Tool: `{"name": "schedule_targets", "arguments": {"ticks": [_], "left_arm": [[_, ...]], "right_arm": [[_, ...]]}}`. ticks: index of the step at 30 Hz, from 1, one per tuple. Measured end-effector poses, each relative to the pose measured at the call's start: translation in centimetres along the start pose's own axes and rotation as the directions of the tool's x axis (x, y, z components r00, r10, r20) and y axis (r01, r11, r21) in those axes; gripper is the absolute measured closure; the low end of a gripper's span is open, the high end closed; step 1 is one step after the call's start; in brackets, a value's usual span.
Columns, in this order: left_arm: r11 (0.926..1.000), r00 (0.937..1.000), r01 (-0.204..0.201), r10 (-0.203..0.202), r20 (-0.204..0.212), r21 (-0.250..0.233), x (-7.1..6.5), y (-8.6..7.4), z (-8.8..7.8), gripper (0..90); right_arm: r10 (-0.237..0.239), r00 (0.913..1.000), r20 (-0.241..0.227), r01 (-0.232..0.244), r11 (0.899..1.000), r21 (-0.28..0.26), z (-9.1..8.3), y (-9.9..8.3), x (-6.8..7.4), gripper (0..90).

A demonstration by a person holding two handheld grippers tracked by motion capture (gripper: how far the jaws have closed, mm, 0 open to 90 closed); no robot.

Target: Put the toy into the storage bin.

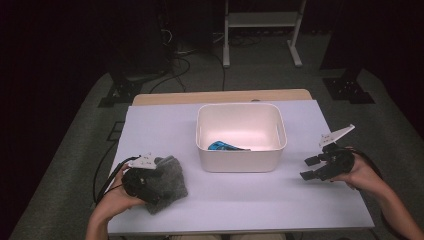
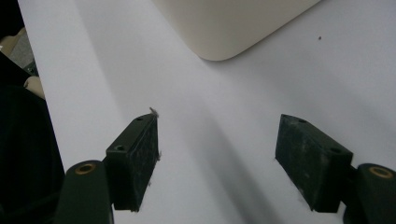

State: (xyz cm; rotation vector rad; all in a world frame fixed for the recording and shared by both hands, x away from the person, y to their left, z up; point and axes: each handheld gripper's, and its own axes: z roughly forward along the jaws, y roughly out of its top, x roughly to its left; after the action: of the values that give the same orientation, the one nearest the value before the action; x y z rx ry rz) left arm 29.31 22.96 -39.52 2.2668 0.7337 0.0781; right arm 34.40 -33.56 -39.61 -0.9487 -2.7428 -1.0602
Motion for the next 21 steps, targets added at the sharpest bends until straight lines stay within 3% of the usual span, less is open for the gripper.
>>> {"name": "schedule_targets", "arguments": {"ticks": [21], "left_arm": [[1.0000, 1.0000, -0.005, 0.005, -0.003, -0.008, 0.1, 0.0, -0.2, 9.7]], "right_arm": [[0.059, 0.9981, -0.017, -0.060, 0.996, -0.068, 0.0, -3.3, 0.1, 27.9]]}}
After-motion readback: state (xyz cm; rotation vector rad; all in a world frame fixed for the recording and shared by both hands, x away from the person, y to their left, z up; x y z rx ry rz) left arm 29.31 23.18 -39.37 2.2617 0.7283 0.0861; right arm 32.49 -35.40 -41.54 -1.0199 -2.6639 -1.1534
